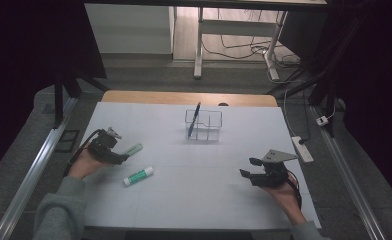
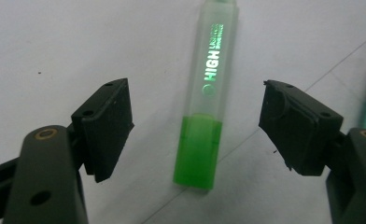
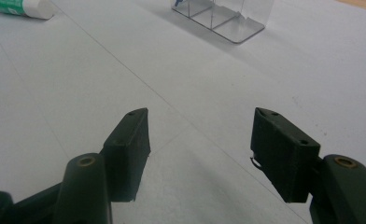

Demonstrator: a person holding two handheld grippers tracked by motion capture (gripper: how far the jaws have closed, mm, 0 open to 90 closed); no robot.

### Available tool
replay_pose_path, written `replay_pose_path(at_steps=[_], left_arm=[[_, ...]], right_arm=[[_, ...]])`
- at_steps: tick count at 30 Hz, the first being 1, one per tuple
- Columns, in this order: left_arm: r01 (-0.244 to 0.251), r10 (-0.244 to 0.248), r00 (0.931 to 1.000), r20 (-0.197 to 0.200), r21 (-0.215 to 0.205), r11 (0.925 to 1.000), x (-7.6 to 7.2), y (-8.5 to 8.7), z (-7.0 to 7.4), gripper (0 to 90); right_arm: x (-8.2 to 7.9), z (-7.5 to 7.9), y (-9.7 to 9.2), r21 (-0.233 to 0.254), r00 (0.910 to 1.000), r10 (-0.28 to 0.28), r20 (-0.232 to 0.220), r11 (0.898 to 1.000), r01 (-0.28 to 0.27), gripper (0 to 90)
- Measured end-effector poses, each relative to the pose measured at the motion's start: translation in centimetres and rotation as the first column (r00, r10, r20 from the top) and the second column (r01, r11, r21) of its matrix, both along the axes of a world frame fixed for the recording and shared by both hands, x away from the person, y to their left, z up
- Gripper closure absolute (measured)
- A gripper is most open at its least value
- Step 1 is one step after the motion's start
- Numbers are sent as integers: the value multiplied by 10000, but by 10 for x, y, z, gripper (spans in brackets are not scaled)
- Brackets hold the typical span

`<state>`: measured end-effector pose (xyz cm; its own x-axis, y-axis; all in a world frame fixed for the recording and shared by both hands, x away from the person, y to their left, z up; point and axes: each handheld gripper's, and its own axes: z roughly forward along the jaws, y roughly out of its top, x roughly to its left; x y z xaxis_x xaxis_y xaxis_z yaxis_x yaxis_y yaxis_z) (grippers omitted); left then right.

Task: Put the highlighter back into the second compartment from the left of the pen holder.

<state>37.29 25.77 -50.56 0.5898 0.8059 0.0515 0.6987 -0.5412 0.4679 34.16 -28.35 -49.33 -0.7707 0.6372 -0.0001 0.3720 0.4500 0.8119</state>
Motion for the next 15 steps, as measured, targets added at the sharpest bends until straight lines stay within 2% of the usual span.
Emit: replay_pose_path(at_steps=[3,5,10,15], left_arm=[[274,-264,9986,-456,221,9994,6,2,-5,276],[425,-402,9972,-625,365,9984,10,2,-8,285],[645,-616,9947,-829,326,9974,12,3,-10,325],[828,-778,9919,-1005,465,9955,11,2,-12,364]], right_arm=[[0,0,0,-48,10000,34,-38,10000,-34,366],[0,-1,0,-96,10000,49,-58,9999,-49,364],[1,-1,0,-161,9999,44,-93,9999,-46,363],[2,-2,1,-227,9998,74,-166,9997,-78,362]])
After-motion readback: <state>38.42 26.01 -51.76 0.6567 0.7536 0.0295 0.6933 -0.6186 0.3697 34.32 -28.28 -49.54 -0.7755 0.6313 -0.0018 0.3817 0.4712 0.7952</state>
